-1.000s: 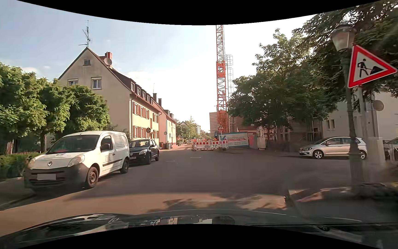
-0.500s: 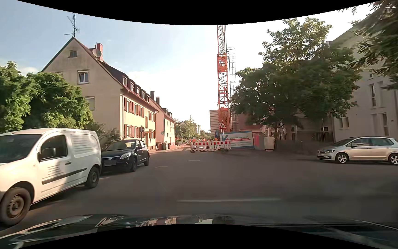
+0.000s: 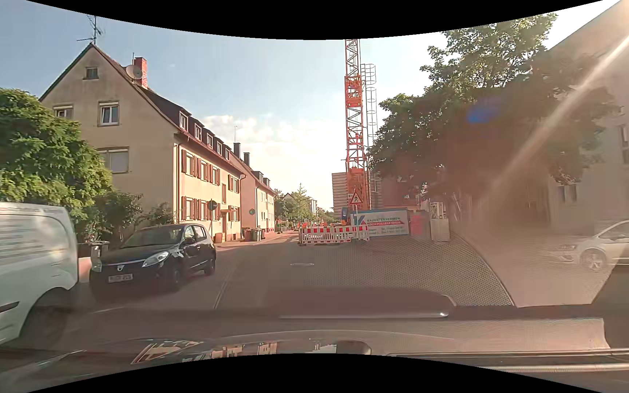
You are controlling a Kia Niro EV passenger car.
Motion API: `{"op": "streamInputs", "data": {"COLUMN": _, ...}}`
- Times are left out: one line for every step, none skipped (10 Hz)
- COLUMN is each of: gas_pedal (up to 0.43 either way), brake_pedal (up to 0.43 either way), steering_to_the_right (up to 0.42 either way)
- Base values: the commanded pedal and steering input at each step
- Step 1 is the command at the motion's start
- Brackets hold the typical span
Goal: Follow the waypoints while adhering to traffic rules and regulations
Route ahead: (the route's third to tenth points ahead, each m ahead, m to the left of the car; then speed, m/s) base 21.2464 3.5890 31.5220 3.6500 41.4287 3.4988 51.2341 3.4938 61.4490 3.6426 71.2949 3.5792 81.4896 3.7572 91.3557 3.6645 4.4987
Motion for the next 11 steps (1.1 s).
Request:
{"op": "streamInputs", "data": {"gas_pedal": 0.000, "brake_pedal": 0.000, "steering_to_the_right": -0.007}}
{"op": "streamInputs", "data": {"gas_pedal": 0.008, "brake_pedal": 0.000, "steering_to_the_right": -0.007}}
{"op": "streamInputs", "data": {"gas_pedal": 0.110, "brake_pedal": 0.000, "steering_to_the_right": -0.007}}
{"op": "streamInputs", "data": {"gas_pedal": 0.138, "brake_pedal": 0.000, "steering_to_the_right": -0.008}}
{"op": "streamInputs", "data": {"gas_pedal": 0.177, "brake_pedal": 0.000, "steering_to_the_right": -0.017}}
{"op": "streamInputs", "data": {"gas_pedal": 0.197, "brake_pedal": 0.000, "steering_to_the_right": -0.029}}
{"op": "streamInputs", "data": {"gas_pedal": 0.197, "brake_pedal": 0.000, "steering_to_the_right": -0.038}}
{"op": "streamInputs", "data": {"gas_pedal": 0.197, "brake_pedal": 0.000, "steering_to_the_right": -0.047}}
{"op": "streamInputs", "data": {"gas_pedal": 0.197, "brake_pedal": 0.000, "steering_to_the_right": -0.054}}
{"op": "streamInputs", "data": {"gas_pedal": 0.197, "brake_pedal": 0.000, "steering_to_the_right": -0.065}}
{"op": "streamInputs", "data": {"gas_pedal": 0.197, "brake_pedal": 0.000, "steering_to_the_right": -0.081}}
